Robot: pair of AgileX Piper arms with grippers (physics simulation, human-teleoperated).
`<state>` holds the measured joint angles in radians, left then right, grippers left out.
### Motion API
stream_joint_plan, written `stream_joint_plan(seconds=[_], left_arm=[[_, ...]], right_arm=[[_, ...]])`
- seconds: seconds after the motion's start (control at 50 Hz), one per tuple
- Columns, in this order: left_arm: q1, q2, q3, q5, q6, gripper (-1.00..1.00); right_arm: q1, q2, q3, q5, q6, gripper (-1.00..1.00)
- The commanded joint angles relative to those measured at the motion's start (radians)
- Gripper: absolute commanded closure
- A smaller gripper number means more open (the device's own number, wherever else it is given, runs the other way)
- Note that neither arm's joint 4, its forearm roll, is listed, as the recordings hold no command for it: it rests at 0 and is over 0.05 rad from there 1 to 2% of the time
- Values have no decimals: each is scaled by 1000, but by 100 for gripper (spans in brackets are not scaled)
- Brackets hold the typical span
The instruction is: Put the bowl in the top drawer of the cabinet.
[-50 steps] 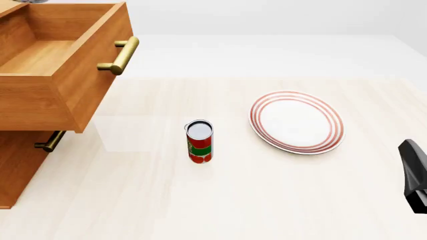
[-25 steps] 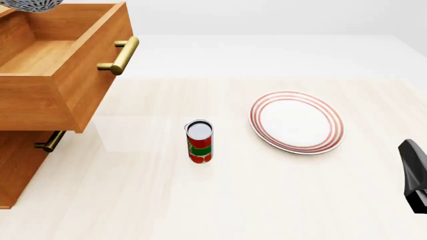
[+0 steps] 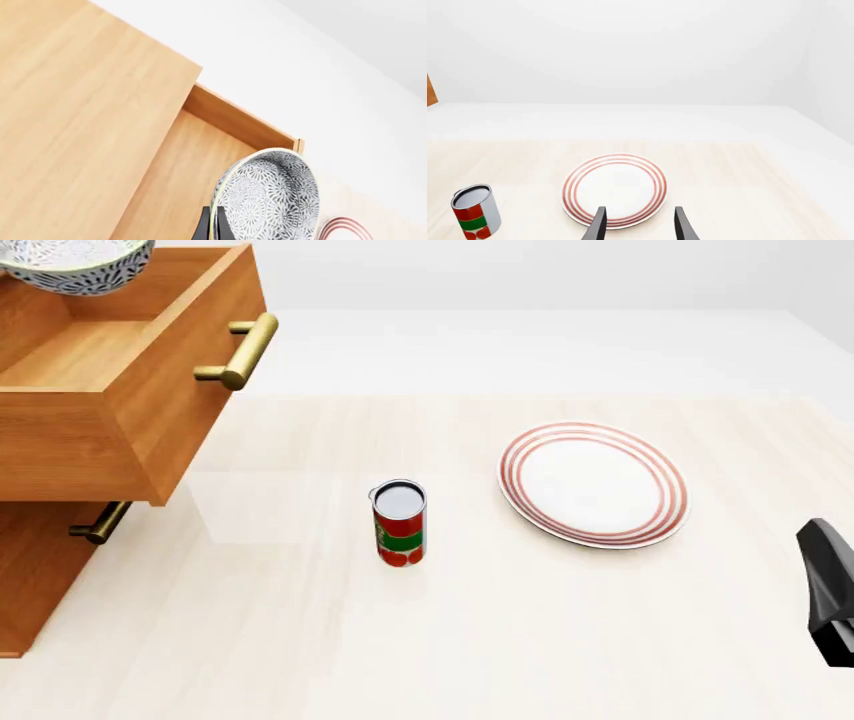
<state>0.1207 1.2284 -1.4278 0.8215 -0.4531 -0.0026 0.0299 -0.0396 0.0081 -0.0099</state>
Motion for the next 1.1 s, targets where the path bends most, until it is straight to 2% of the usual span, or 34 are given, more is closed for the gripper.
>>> stream_joint_plan(seconds=[0.02, 1.1], left_arm=[[8, 0, 31, -22, 4, 100], [17, 49, 78, -80, 6, 100]], right_arm=[[0, 0, 0, 0, 0, -100], [0, 0, 0, 0, 0, -100]])
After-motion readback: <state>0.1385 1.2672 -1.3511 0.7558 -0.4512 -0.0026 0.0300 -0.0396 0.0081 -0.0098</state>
